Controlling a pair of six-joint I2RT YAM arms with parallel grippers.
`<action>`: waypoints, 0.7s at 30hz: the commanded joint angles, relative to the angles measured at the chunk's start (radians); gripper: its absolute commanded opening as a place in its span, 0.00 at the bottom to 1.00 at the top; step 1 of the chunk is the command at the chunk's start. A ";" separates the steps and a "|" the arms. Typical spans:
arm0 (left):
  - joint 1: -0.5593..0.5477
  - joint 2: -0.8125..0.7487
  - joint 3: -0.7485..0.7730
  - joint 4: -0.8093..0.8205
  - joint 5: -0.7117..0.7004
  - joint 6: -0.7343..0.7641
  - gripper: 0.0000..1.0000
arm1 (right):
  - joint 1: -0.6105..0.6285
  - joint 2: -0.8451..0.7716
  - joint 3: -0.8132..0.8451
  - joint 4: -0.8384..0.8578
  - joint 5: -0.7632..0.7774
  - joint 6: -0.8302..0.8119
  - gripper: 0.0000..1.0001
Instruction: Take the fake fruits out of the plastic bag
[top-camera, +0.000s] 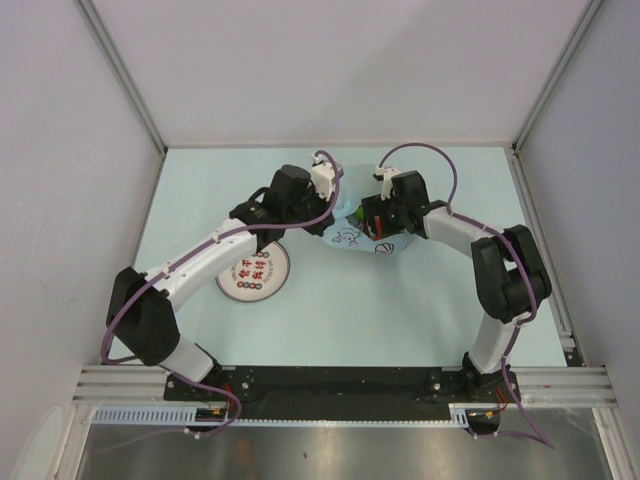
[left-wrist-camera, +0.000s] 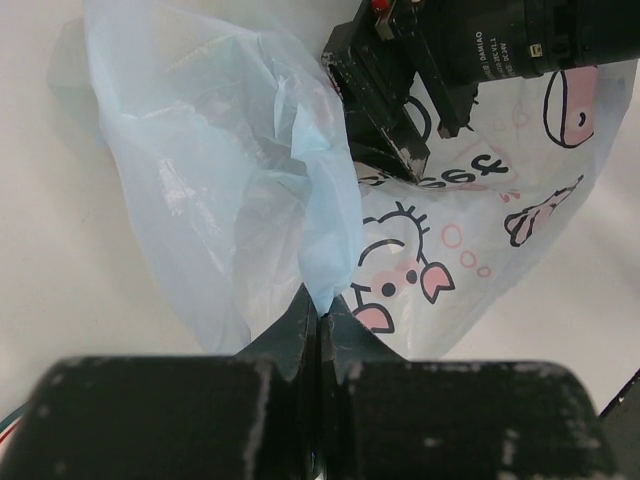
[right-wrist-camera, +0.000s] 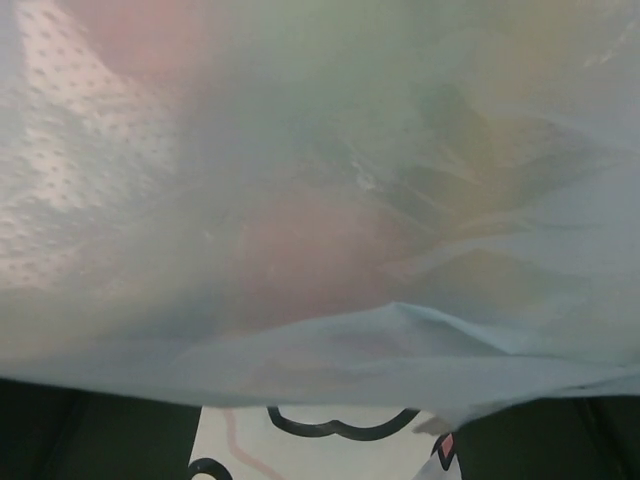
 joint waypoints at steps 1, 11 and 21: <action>-0.001 0.003 0.040 0.024 0.028 -0.003 0.00 | -0.002 -0.001 0.071 0.072 -0.003 0.037 0.89; -0.003 0.017 0.044 0.016 0.108 0.008 0.00 | 0.012 0.210 0.273 0.060 0.118 0.111 1.00; -0.004 0.014 0.038 0.021 0.097 0.045 0.00 | -0.008 0.301 0.395 0.057 0.106 0.057 0.60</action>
